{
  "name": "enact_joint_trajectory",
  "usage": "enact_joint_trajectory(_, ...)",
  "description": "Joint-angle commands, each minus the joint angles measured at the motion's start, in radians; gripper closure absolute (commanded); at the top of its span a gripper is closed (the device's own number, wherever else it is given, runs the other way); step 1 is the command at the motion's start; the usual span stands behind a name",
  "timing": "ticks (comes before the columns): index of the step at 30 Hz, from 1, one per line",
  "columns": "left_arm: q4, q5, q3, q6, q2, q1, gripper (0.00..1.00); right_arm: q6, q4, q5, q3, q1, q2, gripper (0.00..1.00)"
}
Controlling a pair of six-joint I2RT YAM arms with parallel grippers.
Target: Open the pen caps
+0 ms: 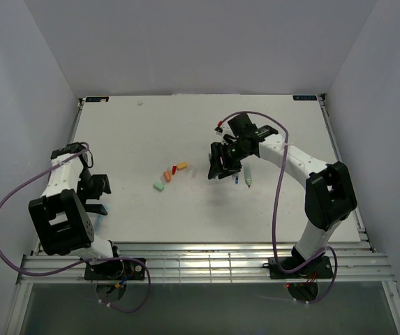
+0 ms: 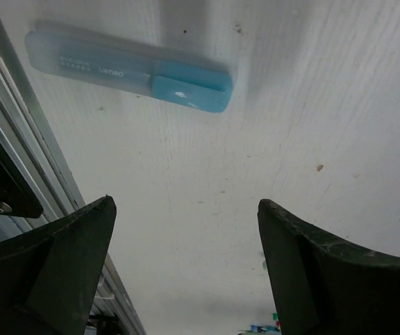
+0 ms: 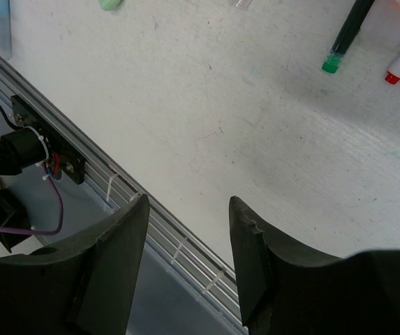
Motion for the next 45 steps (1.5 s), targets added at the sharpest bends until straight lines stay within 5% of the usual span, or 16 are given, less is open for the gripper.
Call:
enact_joint_trajectory(1,-0.039,0.034,-0.017,-0.222,-0.035,0.027,0.04,-0.013,0.024,-0.026,-0.017,0.004,-0.004,0.45)
enact_joint_trajectory(5,0.0,-0.003,-0.037,-0.432,-0.108,0.067,0.02,-0.013,0.024,-0.039,-0.031,0.006,-0.006,0.45)
enact_joint_trajectory(22,0.123,0.074,-0.187,-0.825,-0.139,0.132,0.02,-0.018,0.027,-0.049,-0.062,0.01,-0.01,0.45)
enact_joint_trajectory(38,0.231,0.02,-0.417,-1.081,-0.351,0.132,0.07,-0.018,0.025,-0.066,-0.06,0.01,0.007,0.45)
enact_joint_trajectory(45,0.221,0.003,-0.405,-1.094,-0.329,0.132,0.07,-0.021,0.027,-0.066,-0.071,0.012,0.005,0.45)
